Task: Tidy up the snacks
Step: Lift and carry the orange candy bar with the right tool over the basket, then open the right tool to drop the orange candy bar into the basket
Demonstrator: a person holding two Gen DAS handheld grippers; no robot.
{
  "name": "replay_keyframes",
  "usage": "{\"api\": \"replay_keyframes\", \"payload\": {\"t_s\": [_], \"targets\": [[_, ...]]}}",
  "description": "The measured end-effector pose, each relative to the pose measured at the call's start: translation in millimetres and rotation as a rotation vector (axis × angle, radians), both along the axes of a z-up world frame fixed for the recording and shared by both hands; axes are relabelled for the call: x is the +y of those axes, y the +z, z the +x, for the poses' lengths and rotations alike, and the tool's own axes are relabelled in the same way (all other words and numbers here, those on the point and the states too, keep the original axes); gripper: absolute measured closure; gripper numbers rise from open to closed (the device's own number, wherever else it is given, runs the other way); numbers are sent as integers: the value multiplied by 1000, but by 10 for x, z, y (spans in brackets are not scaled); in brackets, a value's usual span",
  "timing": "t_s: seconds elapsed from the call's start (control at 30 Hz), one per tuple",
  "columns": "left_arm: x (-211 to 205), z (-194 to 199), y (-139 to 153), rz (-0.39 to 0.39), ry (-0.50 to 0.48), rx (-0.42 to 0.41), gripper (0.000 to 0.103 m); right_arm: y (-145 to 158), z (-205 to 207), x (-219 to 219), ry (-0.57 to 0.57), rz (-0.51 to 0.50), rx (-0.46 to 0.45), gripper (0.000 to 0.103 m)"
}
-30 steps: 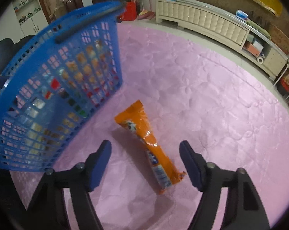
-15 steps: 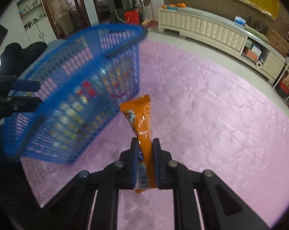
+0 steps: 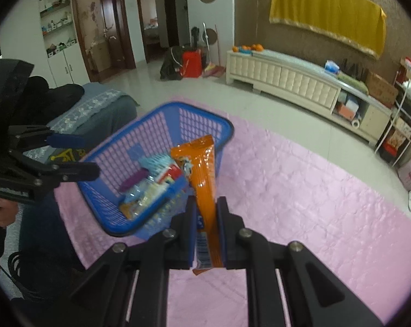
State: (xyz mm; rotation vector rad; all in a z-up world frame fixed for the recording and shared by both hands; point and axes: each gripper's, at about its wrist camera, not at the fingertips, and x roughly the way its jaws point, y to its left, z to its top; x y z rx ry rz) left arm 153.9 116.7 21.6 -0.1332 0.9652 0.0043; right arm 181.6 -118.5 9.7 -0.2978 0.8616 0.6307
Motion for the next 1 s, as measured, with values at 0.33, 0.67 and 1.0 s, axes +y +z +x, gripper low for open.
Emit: {"api": "replay_keyframes", "payload": {"t_s": [0.33,0.67,1.0], "targets": [[301,-174,294,-2,25,-83,31,284,-56,381,40,21,-23,85],[677,-100,234,33,54,-66,31,156,204,871,88,10,29,85],[956,183,2,15,57,-59,31,-334,590,1231,55,-35,150,85]]}}
